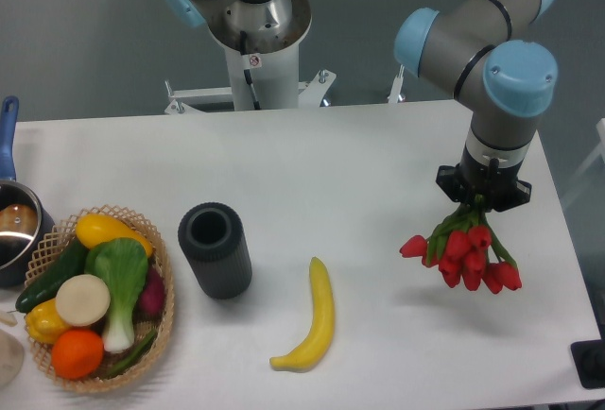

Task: Insert the flowers into the vase
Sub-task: 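Hold the red tulip bunch raised in the gripper, then carry the tulips over toward the black cylindrical vase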

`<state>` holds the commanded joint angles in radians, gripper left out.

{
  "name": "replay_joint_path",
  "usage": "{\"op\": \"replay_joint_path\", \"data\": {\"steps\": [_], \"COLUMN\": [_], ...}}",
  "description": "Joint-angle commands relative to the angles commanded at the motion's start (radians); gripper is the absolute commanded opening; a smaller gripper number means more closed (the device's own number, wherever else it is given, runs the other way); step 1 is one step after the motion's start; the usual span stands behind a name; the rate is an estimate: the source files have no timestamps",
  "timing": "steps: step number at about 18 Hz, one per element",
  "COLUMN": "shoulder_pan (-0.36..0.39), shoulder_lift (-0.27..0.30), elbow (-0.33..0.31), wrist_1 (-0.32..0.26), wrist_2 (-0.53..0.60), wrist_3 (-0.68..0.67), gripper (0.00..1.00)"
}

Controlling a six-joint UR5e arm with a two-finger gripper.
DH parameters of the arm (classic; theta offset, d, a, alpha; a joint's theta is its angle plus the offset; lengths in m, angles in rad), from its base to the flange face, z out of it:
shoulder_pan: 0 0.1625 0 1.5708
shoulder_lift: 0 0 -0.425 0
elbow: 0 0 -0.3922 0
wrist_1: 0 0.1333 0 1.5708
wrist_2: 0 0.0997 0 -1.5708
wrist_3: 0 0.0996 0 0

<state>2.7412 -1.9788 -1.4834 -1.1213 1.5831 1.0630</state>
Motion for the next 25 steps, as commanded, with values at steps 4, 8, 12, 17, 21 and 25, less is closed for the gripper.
{"op": "replay_joint_path", "data": {"steps": [4, 8, 12, 17, 21, 25], "shoulder_pan": [-0.005, -0.012, -0.032, -0.060, -0.107, -0.112], "shoulder_lift": [0.017, 0.063, 0.126, 0.179, 0.181, 0.181], "elbow": [0.009, 0.008, 0.011, -0.003, -0.005, -0.009], "wrist_1": [-0.003, 0.006, 0.009, 0.144, 0.202, 0.212], "wrist_2": [-0.014, -0.130, -0.302, -0.558, -0.737, -0.932], "wrist_3": [-0.005, -0.028, -0.070, -0.256, -0.328, -0.331], "gripper": [0.00, 0.00, 0.00, 0.00, 0.00, 0.00]}}
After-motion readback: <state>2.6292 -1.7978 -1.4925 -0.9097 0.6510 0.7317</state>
